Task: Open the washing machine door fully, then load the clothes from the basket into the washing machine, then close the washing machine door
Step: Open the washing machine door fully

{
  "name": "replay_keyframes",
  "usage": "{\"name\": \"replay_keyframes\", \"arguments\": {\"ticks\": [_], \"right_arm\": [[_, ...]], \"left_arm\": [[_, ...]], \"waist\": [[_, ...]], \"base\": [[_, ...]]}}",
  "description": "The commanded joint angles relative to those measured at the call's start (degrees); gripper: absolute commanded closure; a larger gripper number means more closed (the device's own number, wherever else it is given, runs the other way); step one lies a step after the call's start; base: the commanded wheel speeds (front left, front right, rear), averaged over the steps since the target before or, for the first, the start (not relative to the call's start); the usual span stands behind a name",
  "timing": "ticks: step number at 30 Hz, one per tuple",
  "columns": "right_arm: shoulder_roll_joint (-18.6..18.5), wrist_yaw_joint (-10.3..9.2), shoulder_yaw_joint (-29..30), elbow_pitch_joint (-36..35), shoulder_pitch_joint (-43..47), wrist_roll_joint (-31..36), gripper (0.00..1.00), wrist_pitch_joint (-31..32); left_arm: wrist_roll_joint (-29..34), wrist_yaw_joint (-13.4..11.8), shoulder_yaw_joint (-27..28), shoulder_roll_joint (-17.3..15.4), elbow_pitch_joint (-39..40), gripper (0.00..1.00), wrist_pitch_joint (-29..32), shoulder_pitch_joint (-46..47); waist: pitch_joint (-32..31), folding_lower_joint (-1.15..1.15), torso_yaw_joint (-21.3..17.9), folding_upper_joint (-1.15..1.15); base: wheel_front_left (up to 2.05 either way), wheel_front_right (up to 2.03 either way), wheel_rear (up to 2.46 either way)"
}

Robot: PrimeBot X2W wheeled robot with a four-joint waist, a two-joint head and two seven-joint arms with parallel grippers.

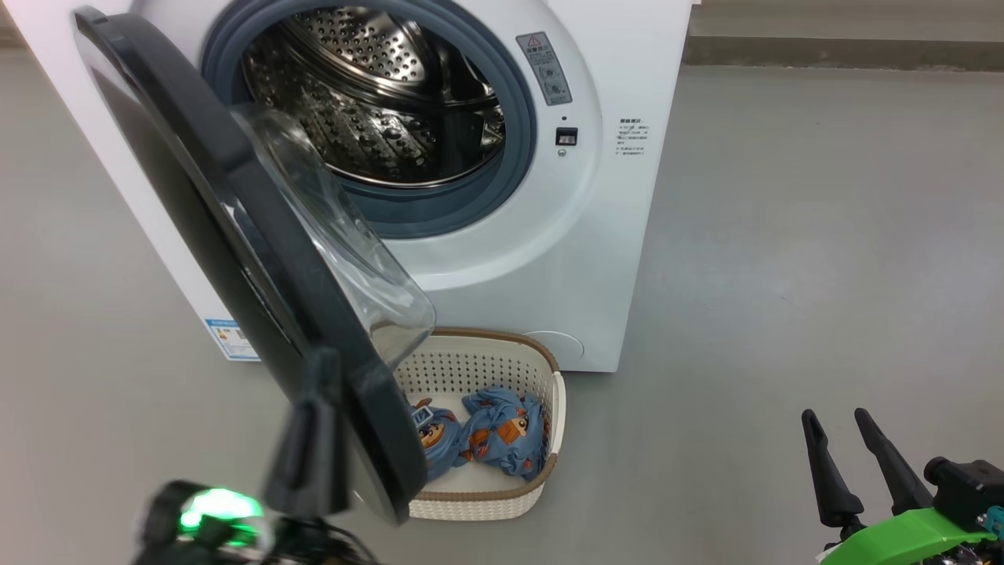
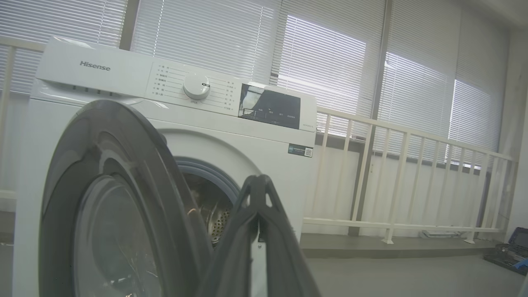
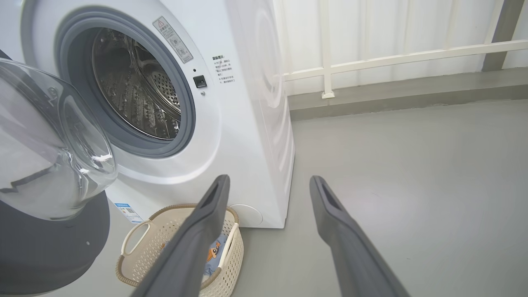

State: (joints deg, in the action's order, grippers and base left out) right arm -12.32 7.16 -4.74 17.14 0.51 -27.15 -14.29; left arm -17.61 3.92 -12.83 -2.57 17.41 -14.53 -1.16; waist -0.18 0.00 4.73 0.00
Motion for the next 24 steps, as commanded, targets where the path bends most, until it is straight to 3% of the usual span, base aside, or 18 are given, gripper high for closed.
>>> {"name": "replay_keyframes", "arguments": {"ticks": [1, 6, 10, 24], "right_arm": [[-1.21, 0.33, -0.83, -1.5, -0.78, 0.51, 0.0, -0.71], [-1.32, 0.33, -1.28, -1.36, -1.12, 0.48, 0.0, -0.71], [-1.2, 0.33, -1.53, -1.31, -1.64, 0.43, 0.0, -0.71], [-1.23, 0.33, -1.69, -1.3, -1.73, 0.34, 0.0, -0.71]], "left_arm": [[-1.72, -0.11, -1.67, -0.32, 1.62, 1.0, 0.82, 2.78], [-5.12, 0.86, -11.59, -0.32, -3.5, 1.0, 3.58, 4.35], [-9.52, 0.73, -14.93, -0.32, -10.39, 1.0, 4.51, 5.12], [-13.09, -0.5, -12.69, -0.33, -25.99, 1.0, 1.27, 9.1]], "waist": [[0.08, 0.0, 0.12, 0.0], [0.32, 0.0, 0.03, 0.0], [0.49, 0.0, -0.38, 0.0], [0.75, 0.0, -1.52, 0.0]], "base": [[0.0, 0.0, 0.0], [0.0, 0.0, 0.0], [0.0, 0.0, 0.0], [0.0, 0.0, 0.0]]}}
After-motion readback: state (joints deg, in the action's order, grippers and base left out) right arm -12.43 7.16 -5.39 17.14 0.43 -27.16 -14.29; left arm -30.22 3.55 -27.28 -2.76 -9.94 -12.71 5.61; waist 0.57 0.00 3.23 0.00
